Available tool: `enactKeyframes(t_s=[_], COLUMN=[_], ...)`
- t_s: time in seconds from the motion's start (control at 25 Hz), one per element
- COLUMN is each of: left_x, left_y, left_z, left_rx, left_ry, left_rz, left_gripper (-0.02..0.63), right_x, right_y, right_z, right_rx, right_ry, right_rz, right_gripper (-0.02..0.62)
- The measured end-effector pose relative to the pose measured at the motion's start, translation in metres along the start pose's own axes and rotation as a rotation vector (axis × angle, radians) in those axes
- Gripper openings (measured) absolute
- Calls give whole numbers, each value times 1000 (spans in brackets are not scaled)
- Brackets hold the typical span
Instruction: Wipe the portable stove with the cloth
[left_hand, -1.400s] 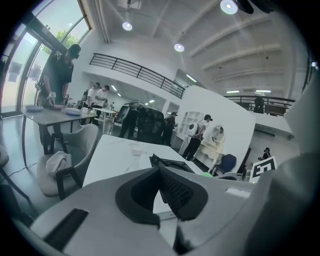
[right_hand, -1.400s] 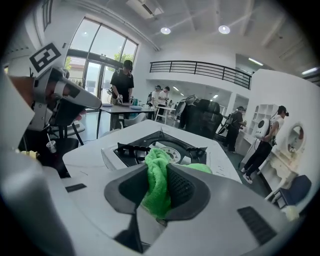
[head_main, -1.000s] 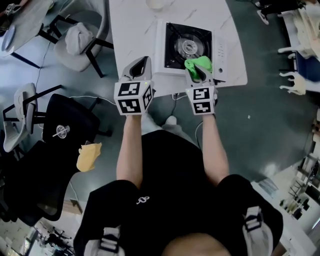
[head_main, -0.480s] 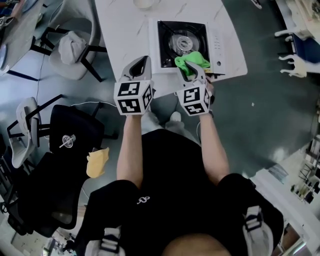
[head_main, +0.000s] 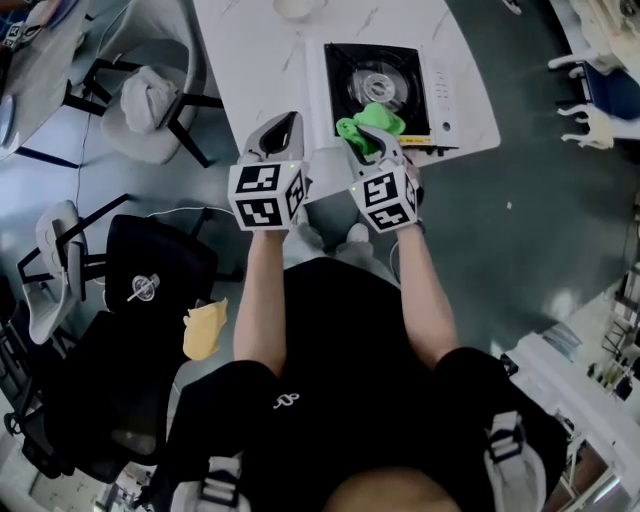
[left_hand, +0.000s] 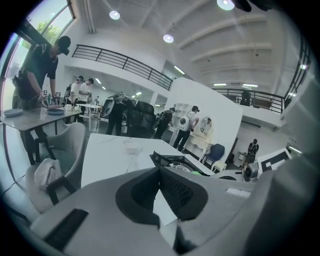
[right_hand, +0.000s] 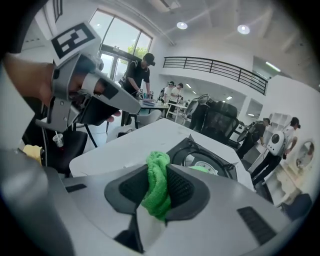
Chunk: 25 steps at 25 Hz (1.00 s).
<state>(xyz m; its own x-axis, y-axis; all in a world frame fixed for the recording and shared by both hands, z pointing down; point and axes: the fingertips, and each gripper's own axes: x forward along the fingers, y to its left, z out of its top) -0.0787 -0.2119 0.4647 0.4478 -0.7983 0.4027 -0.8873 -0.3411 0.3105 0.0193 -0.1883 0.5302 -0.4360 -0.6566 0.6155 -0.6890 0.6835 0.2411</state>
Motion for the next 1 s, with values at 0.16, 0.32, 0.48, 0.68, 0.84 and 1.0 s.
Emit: enactKeyframes(t_s=[0.16, 0.32, 0.48, 0.68, 0.84, 1.0], left_x=[-4, -7, -12, -18, -26, -31], left_y=[11, 16, 20, 29, 39, 50], left_z=[0, 2, 9, 16, 24, 27], left_rx=[-7, -10, -21, -36, -49, -65], left_ry=[1, -9, -32, -62, -86, -102], left_rz=[-8, -31, -47, -52, -44, -28], left_gripper=[-2, -2, -2, -2, -2, -2], right_x=[-9, -18, -26, -25, -21, -15], right_y=[-7, -8, -5, 9, 19, 25], right_z=[15, 41, 68, 89, 101, 104], right_rx=[176, 233, 243, 91, 49, 31], right_ry=[-98, -174, -226, -211, -211, -193], right_rz=[20, 25, 23, 25, 44, 65], right_gripper=[83, 83, 84, 84, 84, 85])
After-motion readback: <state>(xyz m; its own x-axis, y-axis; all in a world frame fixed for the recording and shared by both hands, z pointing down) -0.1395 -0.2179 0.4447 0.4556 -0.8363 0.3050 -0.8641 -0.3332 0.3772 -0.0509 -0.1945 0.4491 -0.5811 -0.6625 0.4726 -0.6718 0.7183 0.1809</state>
